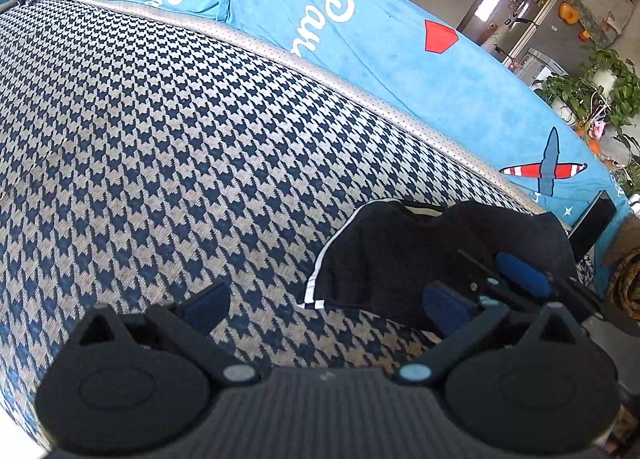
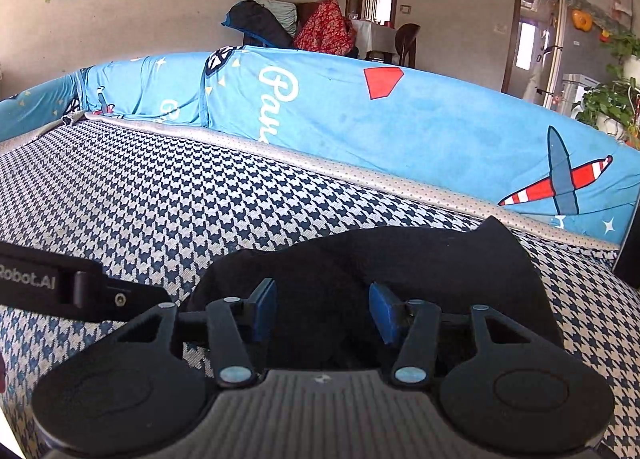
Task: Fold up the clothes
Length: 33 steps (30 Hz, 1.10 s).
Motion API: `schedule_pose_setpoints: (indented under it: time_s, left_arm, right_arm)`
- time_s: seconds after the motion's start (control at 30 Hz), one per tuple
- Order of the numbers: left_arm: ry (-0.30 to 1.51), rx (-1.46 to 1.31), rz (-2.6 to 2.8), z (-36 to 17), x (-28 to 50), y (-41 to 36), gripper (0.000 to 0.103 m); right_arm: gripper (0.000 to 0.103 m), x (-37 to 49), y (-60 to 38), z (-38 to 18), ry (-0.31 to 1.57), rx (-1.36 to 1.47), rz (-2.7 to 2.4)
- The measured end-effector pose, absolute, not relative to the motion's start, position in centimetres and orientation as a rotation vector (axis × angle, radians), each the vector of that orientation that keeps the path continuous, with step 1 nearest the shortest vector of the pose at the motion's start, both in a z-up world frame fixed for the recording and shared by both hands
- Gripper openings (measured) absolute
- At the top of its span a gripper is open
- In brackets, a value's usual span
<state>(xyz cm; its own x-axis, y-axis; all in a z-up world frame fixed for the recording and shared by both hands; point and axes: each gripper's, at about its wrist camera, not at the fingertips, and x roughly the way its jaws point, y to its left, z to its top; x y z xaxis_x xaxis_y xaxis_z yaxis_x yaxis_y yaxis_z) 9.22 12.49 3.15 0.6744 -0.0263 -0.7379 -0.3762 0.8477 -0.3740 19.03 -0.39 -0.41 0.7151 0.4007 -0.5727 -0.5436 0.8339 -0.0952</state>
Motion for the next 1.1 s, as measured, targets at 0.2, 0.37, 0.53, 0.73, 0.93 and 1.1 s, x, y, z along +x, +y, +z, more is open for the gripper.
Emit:
schedule_pose_setpoints:
  time_s: [0.2,0.37,0.53,0.73,0.93,1.1]
  left_arm:
    - [0.814,-0.535,0.245,2.9,9.3,12.8,0.103]
    - [0.804,-0.521,0.275,2.4,8.9,12.7,0.103]
    - [0.796,-0.470,0.283,2.1,7.9,11.9,0.103]
    - [0.812,-0.418,0.261,0.9,5.9,10.2,0.103]
    - [0.832,-0.358,0.246,0.1,4.8,8.4,0.103]
    - [0.865,-0.312,0.253,-1.2,3.9,6.9,0.103]
  right_arm:
    - [0.051,20.0,1.3,-2.1,0.605,-0.314,0.514]
    - [0.013,20.2,1.2,-2.4,0.622,-0.313,0.502]
    - [0.007,19.6,0.1,-1.3,0.577,-0.284,0.512]
    - [0.006,18.7,-2.4,0.8,0.527,-0.195,0.532]
    - [0.006,18.4,-6.6,3.4,0.491,-0.049,0.525]
    - [0.006,17.9,-11.1,5.4,0.457,0.062,0.480]
